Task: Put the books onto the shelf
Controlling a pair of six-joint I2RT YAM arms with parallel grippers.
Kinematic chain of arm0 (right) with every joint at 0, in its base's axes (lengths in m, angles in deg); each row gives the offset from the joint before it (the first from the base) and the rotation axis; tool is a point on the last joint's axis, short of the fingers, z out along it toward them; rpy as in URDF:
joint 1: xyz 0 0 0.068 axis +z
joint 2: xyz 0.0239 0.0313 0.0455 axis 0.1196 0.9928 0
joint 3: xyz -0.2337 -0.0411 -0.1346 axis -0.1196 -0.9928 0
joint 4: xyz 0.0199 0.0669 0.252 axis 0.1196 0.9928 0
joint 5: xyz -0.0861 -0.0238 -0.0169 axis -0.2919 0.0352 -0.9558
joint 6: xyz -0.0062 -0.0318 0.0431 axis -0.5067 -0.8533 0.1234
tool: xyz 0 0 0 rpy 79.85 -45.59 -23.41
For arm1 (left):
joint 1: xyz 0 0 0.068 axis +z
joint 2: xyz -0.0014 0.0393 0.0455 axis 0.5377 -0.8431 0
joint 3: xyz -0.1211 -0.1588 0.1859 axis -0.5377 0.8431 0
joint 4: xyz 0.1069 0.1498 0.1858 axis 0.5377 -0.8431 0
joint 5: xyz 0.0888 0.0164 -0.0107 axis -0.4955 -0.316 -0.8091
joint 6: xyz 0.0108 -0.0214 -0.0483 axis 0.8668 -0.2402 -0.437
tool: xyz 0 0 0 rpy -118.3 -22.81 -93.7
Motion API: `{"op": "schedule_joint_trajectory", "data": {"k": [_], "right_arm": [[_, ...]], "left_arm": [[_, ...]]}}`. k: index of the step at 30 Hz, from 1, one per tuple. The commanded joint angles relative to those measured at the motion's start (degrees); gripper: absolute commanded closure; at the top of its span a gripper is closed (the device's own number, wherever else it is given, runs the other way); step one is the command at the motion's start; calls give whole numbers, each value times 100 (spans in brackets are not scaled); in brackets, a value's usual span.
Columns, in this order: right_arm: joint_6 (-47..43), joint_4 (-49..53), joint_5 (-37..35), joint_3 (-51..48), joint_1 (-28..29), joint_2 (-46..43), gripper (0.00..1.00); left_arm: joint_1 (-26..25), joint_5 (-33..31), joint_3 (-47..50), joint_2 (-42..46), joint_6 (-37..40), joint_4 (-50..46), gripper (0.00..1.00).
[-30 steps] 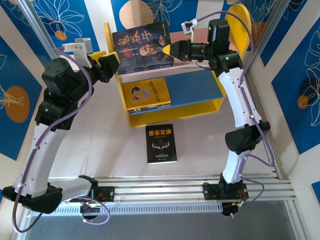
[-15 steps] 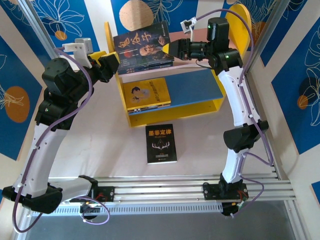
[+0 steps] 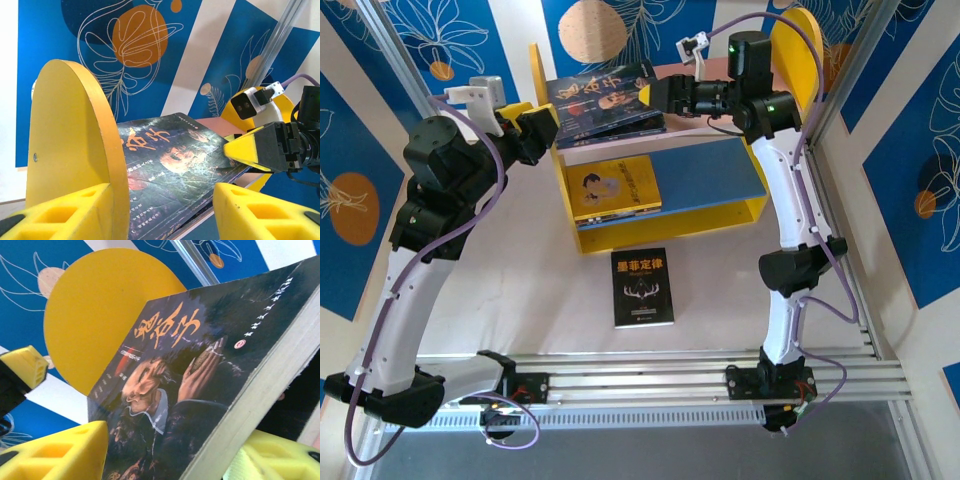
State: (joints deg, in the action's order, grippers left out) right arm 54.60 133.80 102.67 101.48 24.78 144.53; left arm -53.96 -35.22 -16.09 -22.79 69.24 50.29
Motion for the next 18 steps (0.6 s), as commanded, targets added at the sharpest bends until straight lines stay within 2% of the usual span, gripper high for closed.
{"op": "schedule_joint_trajectory", "data": {"k": [1,9,18], "right_arm": [[-393,358,-434,230,27,-32,39],[-824,784,-1252,248,1,-164,32],[-849,676,-1391,-129,-95,-411,31]], "left_arm": [[25,-63,2,137,154,-26,45],[26,-68,-7,128,173,-48,45],[25,-77,-7,121,181,-48,45]]}}
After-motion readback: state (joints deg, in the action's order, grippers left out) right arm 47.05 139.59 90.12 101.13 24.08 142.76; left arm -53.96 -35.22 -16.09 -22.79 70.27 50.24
